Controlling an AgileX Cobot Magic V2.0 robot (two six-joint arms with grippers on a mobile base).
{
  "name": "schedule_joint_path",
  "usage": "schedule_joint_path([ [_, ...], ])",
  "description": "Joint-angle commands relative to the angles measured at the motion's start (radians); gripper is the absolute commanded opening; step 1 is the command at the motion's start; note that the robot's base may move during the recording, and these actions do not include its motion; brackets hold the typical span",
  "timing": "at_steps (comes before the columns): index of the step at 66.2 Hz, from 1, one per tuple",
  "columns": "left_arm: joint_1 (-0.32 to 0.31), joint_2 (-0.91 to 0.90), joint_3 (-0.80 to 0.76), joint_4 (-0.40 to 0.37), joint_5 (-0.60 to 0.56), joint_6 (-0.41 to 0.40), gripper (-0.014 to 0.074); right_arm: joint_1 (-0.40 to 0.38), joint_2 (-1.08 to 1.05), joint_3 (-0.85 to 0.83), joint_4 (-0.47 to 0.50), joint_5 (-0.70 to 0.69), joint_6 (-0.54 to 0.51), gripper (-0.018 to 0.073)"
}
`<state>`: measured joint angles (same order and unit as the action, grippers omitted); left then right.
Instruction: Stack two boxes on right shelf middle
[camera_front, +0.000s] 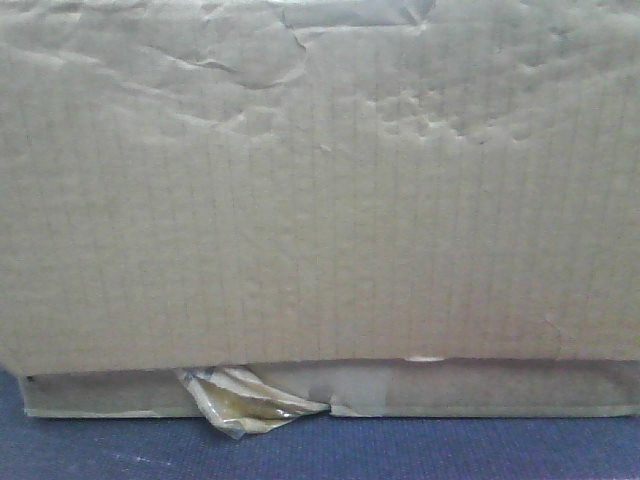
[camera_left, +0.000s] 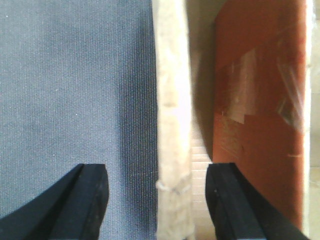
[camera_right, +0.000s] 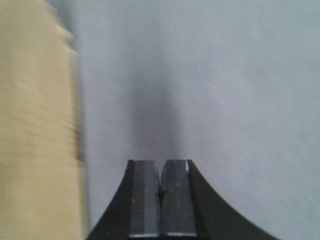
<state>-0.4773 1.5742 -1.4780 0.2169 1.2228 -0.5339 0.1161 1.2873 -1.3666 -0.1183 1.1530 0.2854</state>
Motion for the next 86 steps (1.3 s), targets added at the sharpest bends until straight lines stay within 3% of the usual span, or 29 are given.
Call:
schedule_joint_path([
  [1, 0.006, -0.001, 0.0, 0.002, -0.002, 0.003, 0.0338, 0.069, 0.031, -0.084, -0.037, 0.051, 0.059, -0.0154],
  [21, 0.006, -0.001, 0.0, 0.002, -0.002, 0.003, 0.0338, 0.191, 0.123, -0.197, -0.054, 0.068, 0.091, -0.0116],
  [26, 0.006, -0.001, 0.0, 0.002, -0.002, 0.003, 0.0338, 0.196, 0.147, -0.197, -0.054, 0.068, 0.091, -0.0041],
  [35, 0.006, -0.001, 0.0, 0.002, -0.002, 0.003, 0.0338, 0.196, 0.188, -0.195, -0.047, 0.068, 0.091, 0.0196],
  [41, 0.006, -0.001, 0.0, 0.002, -0.002, 0.003, 0.0338, 0.196, 0.203, -0.184, -0.041, 0.068, 0.091, 0.0272],
  [60, 0.006, -0.001, 0.0, 0.002, -0.002, 0.003, 0.0338, 0.196, 0.217, -0.082, 0.047, 0.068, 0.091, 0.0276],
  [86, 0.006, -0.001, 0.0, 0.002, -0.002, 0.005, 0.0338, 0.2, 0.217, -0.07, 0.051, 0.068, 0.091, 0.0276],
])
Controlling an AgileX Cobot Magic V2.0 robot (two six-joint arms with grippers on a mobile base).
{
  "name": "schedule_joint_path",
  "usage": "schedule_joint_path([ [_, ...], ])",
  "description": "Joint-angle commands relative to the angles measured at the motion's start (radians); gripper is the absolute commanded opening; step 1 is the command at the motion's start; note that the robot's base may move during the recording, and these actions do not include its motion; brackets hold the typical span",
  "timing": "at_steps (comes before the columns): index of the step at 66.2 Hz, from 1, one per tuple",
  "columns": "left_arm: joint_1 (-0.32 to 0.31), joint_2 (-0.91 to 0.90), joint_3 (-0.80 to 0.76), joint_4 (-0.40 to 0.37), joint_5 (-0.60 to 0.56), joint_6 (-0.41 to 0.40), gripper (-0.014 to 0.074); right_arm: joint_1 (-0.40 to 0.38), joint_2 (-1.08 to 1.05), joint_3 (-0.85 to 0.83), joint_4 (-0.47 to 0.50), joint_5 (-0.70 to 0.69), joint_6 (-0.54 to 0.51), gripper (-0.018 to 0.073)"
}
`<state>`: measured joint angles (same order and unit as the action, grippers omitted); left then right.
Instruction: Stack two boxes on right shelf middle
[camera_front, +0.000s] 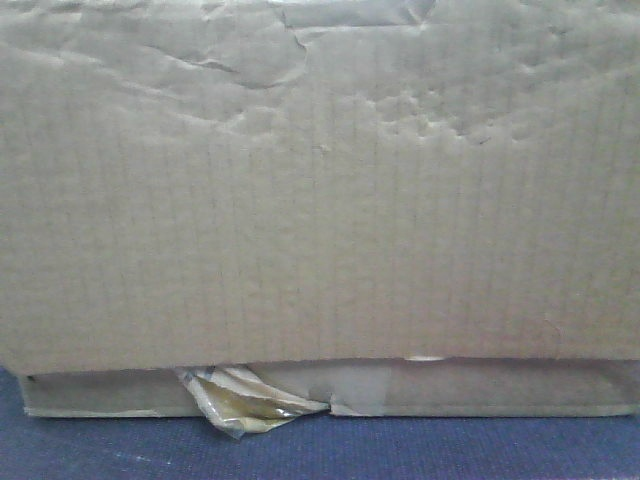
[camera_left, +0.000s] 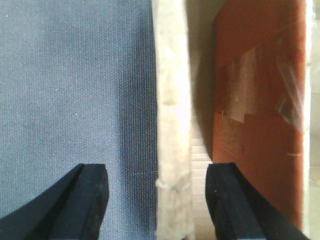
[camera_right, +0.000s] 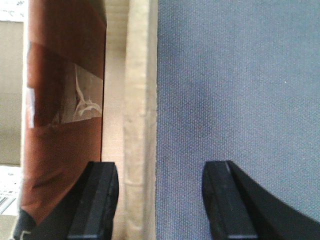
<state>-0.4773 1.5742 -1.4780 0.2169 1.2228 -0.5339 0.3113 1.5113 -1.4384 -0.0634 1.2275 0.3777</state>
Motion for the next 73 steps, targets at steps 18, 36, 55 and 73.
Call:
schedule_joint_path([
  [18, 0.006, -0.001, 0.0, 0.002, -0.002, 0.005, 0.0338, 0.06, -0.001, 0.003, -0.02, -0.006, -0.002, 0.0276],
  [36, 0.006, -0.001, 0.0, 0.002, -0.002, 0.005, 0.0338, 0.06, 0.004, 0.01, -0.02, -0.006, 0.006, 0.0276],
  [55, 0.006, -0.001, 0.0, 0.002, -0.002, 0.005, 0.0338, 0.056, 0.004, 0.029, -0.02, -0.006, 0.006, 0.0276],
  [73, 0.006, -0.001, 0.0, 0.002, -0.002, 0.005, 0.0338, 0.056, 0.004, 0.029, -0.02, -0.006, 0.006, 0.0231],
])
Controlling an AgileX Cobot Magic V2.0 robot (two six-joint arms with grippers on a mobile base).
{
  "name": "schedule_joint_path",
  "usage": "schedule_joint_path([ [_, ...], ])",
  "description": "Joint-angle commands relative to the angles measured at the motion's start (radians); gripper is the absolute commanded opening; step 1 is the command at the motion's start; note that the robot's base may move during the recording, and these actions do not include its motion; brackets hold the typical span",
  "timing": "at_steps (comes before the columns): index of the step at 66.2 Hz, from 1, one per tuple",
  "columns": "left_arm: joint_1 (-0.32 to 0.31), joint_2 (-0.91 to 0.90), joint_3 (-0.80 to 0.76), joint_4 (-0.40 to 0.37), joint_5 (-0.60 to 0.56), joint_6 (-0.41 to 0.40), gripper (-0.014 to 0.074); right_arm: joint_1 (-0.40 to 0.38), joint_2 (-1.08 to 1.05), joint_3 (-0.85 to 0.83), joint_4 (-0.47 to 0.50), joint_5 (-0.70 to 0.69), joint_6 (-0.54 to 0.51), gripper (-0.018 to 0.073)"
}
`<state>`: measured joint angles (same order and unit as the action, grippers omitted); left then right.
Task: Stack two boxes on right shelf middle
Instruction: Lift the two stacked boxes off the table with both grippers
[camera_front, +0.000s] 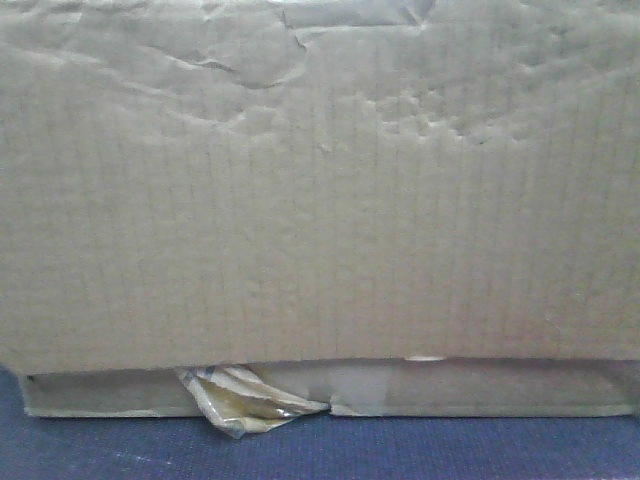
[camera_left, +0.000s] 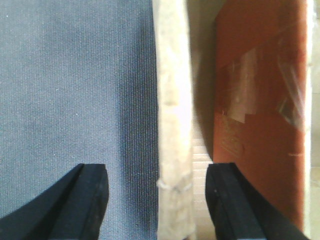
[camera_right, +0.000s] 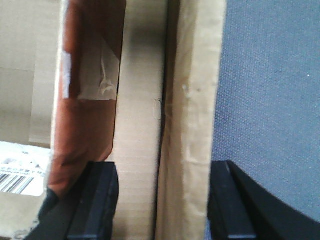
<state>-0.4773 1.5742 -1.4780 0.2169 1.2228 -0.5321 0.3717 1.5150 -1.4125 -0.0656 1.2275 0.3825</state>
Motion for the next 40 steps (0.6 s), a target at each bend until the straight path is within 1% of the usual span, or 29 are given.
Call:
schedule_joint_path([
  [1, 0.006, -0.001, 0.0, 0.002, -0.002, 0.003, 0.0338, -0.004, 0.0, 0.004, -0.018, -0.006, 0.001, 0.0225],
  [6, 0.006, -0.001, 0.0, 0.002, -0.002, 0.003, 0.0335, -0.004, 0.0, 0.004, -0.018, -0.006, 0.001, 0.0143],
  [8, 0.006, -0.001, 0.0, -0.003, -0.002, 0.003, 0.0318, -0.004, 0.0, 0.004, -0.018, -0.006, 0.001, 0.0085],
  [11, 0.006, -0.001, 0.0, -0.007, -0.002, 0.003, 0.0276, -0.004, 0.0, 0.004, -0.018, -0.006, 0.001, 0.0022],
  [14, 0.006, -0.001, 0.0, -0.014, -0.002, 0.003, 0.0192, -0.004, 0.0, 0.004, -0.018, -0.006, 0.001, -0.0043],
  [15, 0.006, -0.001, 0.0, -0.014, -0.002, 0.003, 0.0177, -0.004, 0.0, 0.004, -0.018, -0.006, 0.001, -0.0064],
  [19, 0.006, -0.001, 0.0, -0.028, -0.002, 0.003, 0.0055, -0.004, 0.0, 0.004, -0.022, -0.006, 0.001, -0.0148],
  [21, 0.006, -0.001, 0.0, -0.034, -0.002, 0.003, -0.0007, -0.004, 0.0, 0.004, -0.022, -0.006, 0.003, -0.017],
  [24, 0.006, -0.001, 0.0, -0.04, -0.002, 0.003, -0.0106, -0.004, 0.0, 0.004, -0.027, -0.006, 0.005, -0.0158],
  [25, 0.006, -0.001, 0.0, -0.04, -0.002, 0.006, -0.0115, -0.004, 0.0, 0.004, -0.03, -0.006, 0.011, -0.0153],
  [30, 0.002, -0.001, 0.0, -0.036, -0.002, 0.008, -0.0111, 0.007, 0.0, 0.004, -0.059, -0.006, 0.045, -0.0154],
  [35, 0.0, -0.006, 0.0, -0.024, -0.002, 0.004, -0.0111, 0.02, 0.0, 0.004, -0.11, -0.006, 0.08, -0.0154],
  [40, 0.0, -0.017, -0.002, 0.008, -0.002, -0.035, -0.0111, 0.036, -0.002, -0.011, -0.141, -0.006, 0.099, -0.0154],
])
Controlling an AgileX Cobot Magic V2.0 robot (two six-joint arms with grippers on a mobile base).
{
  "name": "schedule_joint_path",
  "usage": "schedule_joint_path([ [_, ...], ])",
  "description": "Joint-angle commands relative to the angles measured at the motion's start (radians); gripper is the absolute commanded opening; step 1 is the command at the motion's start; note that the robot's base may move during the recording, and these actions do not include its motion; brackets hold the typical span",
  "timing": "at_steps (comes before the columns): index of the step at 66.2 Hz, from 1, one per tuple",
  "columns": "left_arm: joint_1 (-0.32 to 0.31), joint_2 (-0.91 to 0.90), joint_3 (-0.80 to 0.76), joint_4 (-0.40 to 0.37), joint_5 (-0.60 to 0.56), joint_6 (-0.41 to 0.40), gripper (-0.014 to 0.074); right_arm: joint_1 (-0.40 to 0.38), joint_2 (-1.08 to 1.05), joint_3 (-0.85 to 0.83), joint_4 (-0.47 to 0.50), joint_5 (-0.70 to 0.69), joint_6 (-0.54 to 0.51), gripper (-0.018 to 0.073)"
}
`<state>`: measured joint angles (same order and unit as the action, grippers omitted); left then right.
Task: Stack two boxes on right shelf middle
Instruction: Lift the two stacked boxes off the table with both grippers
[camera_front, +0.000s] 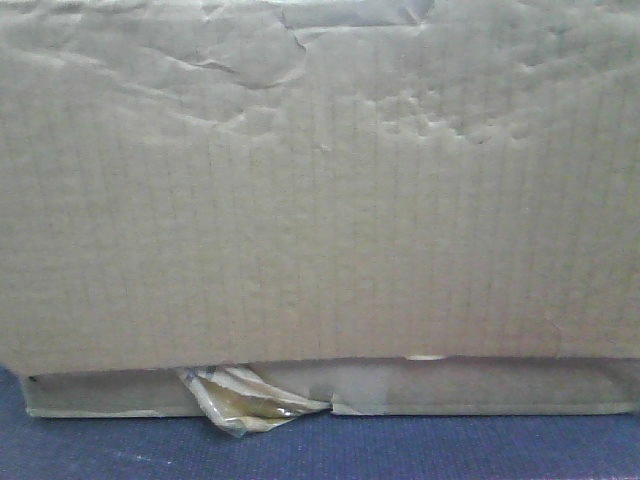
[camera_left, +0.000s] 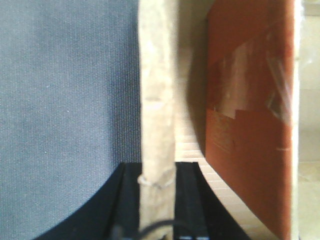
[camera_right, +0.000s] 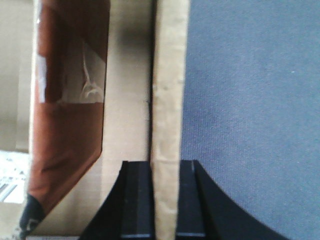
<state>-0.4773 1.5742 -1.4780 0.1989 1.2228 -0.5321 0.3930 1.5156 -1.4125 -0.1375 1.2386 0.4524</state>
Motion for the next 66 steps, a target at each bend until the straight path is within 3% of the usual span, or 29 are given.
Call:
schedule_joint_path([
  [1, 0.0, -0.021, -0.002, 0.036, -0.002, -0.044, -0.0111, 0.016, -0.005, -0.015, -0.075, -0.018, 0.035, -0.0154],
  [16, 0.0, -0.094, -0.072, 0.159, -0.081, -0.129, -0.0111, 0.029, -0.033, -0.112, -0.119, -0.105, 0.043, -0.0154],
  [32, 0.002, -0.106, -0.222, 0.284, -0.205, -0.136, -0.0111, 0.029, -0.032, -0.219, -0.207, -0.221, 0.043, -0.0154],
  [66, 0.002, -0.106, -0.322, 0.349, -0.288, -0.136, -0.0111, 0.029, -0.032, -0.377, -0.311, -0.299, 0.085, -0.0154],
])
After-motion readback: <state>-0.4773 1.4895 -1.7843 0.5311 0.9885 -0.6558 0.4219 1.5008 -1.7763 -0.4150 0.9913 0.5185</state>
